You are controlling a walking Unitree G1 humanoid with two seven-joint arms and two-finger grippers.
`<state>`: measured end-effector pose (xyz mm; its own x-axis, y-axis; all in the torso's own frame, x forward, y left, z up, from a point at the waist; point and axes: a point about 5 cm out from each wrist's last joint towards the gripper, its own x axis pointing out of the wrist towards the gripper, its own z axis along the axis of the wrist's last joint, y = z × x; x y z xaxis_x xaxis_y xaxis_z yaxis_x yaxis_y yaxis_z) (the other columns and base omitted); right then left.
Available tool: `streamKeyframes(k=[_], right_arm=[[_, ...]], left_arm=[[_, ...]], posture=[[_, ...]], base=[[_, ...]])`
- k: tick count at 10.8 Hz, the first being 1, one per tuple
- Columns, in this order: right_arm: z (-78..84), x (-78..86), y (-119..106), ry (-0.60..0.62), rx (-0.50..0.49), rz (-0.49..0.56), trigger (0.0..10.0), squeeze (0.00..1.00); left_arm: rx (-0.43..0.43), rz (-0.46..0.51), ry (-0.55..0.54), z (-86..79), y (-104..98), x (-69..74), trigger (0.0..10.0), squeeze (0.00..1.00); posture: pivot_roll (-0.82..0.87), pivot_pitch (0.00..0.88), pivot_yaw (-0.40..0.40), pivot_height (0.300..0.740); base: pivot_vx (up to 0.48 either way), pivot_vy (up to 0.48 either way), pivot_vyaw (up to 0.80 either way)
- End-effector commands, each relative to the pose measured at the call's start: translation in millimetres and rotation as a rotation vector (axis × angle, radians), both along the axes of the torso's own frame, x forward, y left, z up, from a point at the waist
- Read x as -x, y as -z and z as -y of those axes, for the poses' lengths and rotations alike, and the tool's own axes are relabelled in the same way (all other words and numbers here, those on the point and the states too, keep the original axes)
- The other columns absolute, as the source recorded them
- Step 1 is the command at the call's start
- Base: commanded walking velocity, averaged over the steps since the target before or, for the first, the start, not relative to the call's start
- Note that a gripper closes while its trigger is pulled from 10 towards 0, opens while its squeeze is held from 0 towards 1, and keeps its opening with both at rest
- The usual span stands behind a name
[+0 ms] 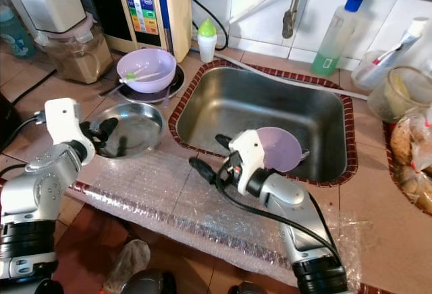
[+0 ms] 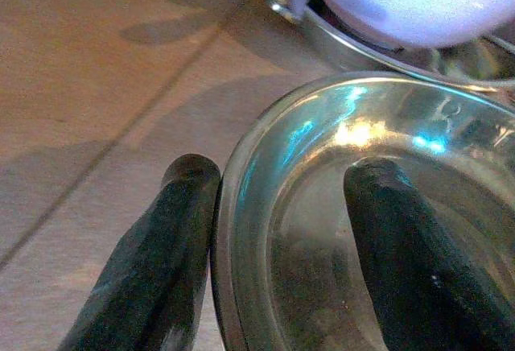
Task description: Kitchen organization
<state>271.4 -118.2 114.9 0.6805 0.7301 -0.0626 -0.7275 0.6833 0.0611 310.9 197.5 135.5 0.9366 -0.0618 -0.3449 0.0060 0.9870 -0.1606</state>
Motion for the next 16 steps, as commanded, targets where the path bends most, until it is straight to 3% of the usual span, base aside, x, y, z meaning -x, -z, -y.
streamKeyframes(k=[1,5,7,10,12,13,14,16], right_arm=[[1.1,-2.3,-9,0.019,-0.02,0.02,10.0,0.0],[-29.0,-7.8,-19,-0.041,-0.108,0.021,10.0,0.0],[-34.6,-16.9,-19,-0.031,-0.142,0.01,10.0,0.0],[-38.9,-16.9,-19,-0.025,-0.147,0.009,10.0,0.0],[-35.7,-25.3,-27,0.051,-0.199,0.018,10.0,0.0],[-35.3,-28.3,-24,0.084,-0.181,0.043,10.0,0.0],[-33.3,-29.1,-25,0.099,-0.24,-0.003,10.0,0.0],[-33.2,-32.1,-27,0.1,-0.228,0.006,10.0,0.0]], left_arm=[[0.001,-0.043,0.048,3.9,4,5.1,0.0,0.0],[-0.085,-0.136,0.14,-14.6,18,23.0,0.0,0.0],[-0.104,-0.137,0.142,-22.9,14,24.2,0.0,0.0],[-0.101,-0.137,0.156,-25.1,15,29.2,0.0,0.0],[-0.125,-0.069,0.159,-23.1,10,29.7,0.0,0.0],[-0.182,0.009,0.148,-17.7,10,29.0,0.0,0.0],[-0.174,0.063,0.126,-10.6,11,29.8,0.0,0.0],[-0.145,0.091,0.102,-6.4,18,30.8,0.0,0.0]], posture=[[-0.02,0.06,0.045,0.74],[0.04,0.028,0.006,0.74],[0.05,0.046,0.006,0.74],[0.04,0.021,0.006,0.74],[0.05,0.017,-0.007,0.74],[0.05,0.019,-0.019,0.74],[0.04,0.017,-0.032,0.74],[0.03,0.017,-0.031,0.74]], base=[[0.0,0.0,0.0],[0.0,0.0,0.0],[0.0,0.0,0.0],[0.0,0.0,0.0],[0.0,0.0,0.0],[0.0,0.0,0.0],[0.0,0.0,0.0],[0.0,0.0,0.0]])
